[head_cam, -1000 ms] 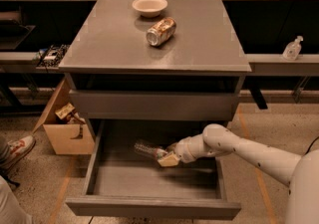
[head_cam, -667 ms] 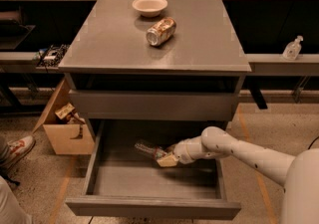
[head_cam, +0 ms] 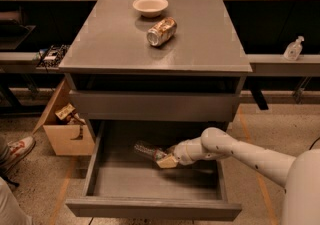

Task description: Place water bottle into middle drawer

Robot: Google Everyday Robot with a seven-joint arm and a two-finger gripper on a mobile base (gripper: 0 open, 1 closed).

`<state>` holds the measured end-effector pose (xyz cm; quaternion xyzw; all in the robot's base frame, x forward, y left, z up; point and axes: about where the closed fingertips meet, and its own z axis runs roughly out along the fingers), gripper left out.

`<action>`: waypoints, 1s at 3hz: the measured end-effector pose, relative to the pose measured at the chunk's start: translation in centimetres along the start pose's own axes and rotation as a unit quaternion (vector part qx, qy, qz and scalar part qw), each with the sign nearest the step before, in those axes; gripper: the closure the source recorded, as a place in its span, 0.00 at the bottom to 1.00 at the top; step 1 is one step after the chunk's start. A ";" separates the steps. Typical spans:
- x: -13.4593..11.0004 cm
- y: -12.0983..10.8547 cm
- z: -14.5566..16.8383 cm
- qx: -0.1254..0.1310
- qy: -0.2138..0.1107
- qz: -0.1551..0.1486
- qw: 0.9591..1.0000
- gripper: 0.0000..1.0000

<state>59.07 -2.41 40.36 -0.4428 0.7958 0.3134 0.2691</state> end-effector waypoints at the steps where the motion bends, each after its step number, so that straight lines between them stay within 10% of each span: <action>1: 0.0 0.6 -0.7 0.002 -0.007 0.002 1.000 0.36; 3: 1.0 0.1 -1.2 0.006 -0.030 0.018 0.999 0.00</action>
Offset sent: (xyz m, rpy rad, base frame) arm -0.0085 -0.0214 0.0109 0.0471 -0.0288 -0.0690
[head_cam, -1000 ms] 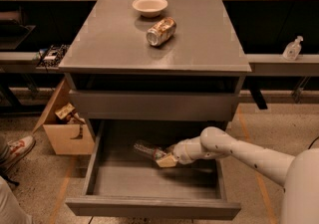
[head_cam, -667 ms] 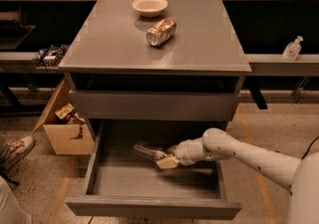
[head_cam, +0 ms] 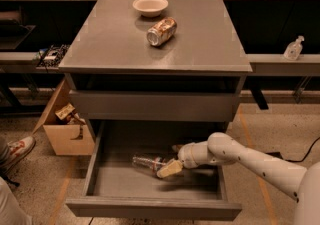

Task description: Place water bottle into middle drawer

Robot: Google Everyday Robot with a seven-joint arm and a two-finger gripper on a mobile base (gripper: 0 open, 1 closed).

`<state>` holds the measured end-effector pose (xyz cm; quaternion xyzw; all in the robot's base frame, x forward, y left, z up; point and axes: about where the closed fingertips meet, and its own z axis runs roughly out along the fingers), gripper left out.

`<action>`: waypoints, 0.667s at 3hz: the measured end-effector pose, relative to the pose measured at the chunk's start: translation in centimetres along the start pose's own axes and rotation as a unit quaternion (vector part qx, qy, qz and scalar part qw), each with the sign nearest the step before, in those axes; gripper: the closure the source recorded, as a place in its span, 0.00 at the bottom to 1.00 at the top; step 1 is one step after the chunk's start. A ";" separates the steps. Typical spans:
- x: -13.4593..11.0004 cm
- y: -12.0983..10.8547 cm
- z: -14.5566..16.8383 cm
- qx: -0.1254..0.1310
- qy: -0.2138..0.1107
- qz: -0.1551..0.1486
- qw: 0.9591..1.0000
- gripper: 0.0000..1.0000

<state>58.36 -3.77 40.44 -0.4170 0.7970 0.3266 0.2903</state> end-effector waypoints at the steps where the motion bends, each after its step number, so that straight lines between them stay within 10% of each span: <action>1: 0.8 -1.0 -0.6 0.000 -0.009 0.013 1.000 0.00; 2: 1.0 -1.7 -5.4 0.036 -0.034 0.016 0.999 0.00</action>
Offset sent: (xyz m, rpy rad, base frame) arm -0.0053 -0.0984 0.0365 0.0339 -0.0595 -0.1652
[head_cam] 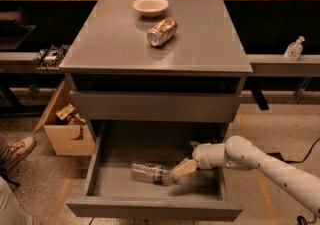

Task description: Place water bottle into middle drawer

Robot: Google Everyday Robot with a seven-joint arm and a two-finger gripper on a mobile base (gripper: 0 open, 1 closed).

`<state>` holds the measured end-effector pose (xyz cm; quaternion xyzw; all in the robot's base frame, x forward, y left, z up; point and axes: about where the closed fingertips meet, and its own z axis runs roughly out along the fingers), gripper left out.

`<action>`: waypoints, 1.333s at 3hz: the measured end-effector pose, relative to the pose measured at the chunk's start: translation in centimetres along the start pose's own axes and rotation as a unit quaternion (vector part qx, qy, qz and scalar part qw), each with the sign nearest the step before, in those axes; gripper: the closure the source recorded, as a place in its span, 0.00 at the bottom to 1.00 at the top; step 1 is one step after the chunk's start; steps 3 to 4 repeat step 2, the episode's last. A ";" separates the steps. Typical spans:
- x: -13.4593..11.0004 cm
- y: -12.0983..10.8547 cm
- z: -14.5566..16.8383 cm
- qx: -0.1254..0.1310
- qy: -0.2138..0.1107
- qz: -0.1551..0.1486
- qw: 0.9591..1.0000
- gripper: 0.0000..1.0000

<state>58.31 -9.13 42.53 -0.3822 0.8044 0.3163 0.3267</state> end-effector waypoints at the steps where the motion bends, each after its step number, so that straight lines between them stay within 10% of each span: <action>1: -0.1 0.3 -4.6 0.038 -0.022 -0.007 0.999 0.00; 2: -0.1 0.7 -9.3 0.083 -0.046 -0.013 0.995 0.00; 4: -0.1 0.7 -9.3 0.083 -0.046 -0.013 0.995 0.00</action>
Offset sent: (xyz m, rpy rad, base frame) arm -0.0557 -0.1215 0.0943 -0.0270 -0.2257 -0.2534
